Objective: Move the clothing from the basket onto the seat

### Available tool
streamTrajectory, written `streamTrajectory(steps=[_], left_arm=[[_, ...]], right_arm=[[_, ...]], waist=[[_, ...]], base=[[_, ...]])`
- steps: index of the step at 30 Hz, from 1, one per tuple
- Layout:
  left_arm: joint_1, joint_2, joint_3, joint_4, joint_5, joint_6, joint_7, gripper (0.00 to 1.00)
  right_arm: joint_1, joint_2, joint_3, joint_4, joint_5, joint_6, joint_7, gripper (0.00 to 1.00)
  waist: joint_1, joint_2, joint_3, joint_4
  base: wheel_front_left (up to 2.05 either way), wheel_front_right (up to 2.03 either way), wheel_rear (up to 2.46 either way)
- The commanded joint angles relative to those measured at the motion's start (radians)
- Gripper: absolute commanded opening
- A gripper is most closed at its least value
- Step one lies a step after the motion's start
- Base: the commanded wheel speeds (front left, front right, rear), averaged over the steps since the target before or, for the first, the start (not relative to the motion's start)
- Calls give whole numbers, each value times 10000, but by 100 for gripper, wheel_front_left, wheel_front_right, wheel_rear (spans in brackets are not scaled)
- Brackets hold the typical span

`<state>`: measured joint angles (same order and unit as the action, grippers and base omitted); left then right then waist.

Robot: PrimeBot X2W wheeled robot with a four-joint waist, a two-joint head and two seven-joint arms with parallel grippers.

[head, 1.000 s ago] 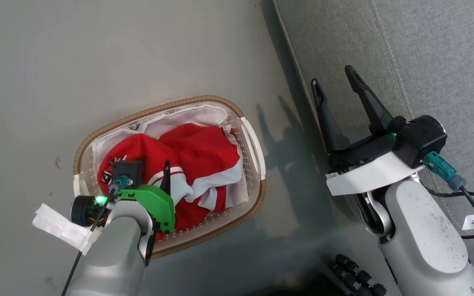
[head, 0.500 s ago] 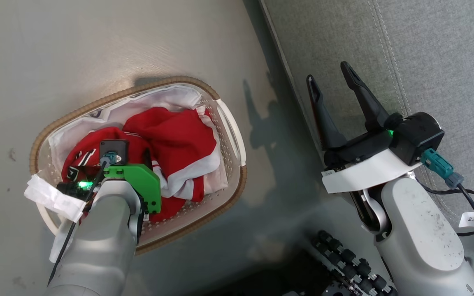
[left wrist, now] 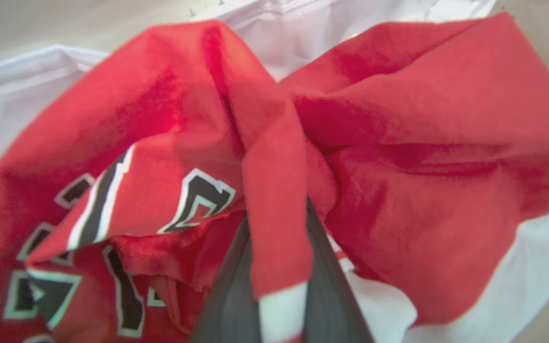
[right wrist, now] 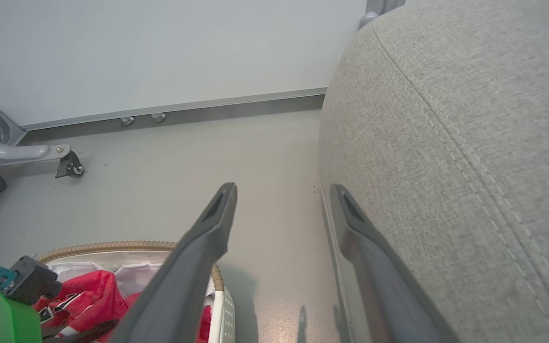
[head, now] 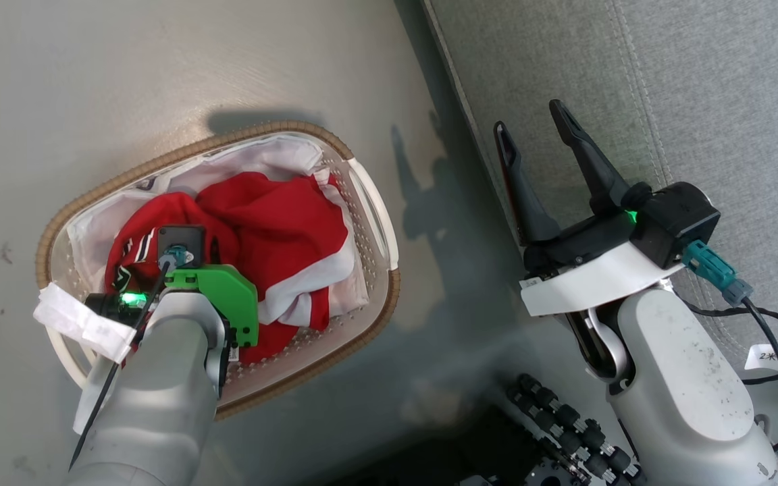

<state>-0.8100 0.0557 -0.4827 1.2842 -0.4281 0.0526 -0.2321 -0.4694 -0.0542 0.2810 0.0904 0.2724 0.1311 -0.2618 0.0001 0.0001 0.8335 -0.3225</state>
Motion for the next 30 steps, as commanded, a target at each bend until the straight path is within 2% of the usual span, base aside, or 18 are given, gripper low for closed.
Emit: streamTrajectory(steps=[1,7,18,30], left_arm=[[179,66,-18,15,46,-48,-99,0],[757,26,-50,-298,26,-161,-344,0],[2540,-16,-38,-1879,455,-334,-324,0],[3812,-46,-20,-3957,783,-654,-326,0]], right_arm=[[-18,-8,15,63,64,-6,-45,100],[174,-3,57,301,-27,-6,-45,100],[927,-197,-3,737,-106,-6,-45,100],[1871,-316,-205,1096,-196,-6,-45,100]], waist=[[-1,-1,-220,55],[-1,-1,-1101,259],[-1,-1,-3154,1060],[-1,-1,-4929,1905]], base=[[0,0,0],[0,0,0],[0,0,0],[0,0,0]])
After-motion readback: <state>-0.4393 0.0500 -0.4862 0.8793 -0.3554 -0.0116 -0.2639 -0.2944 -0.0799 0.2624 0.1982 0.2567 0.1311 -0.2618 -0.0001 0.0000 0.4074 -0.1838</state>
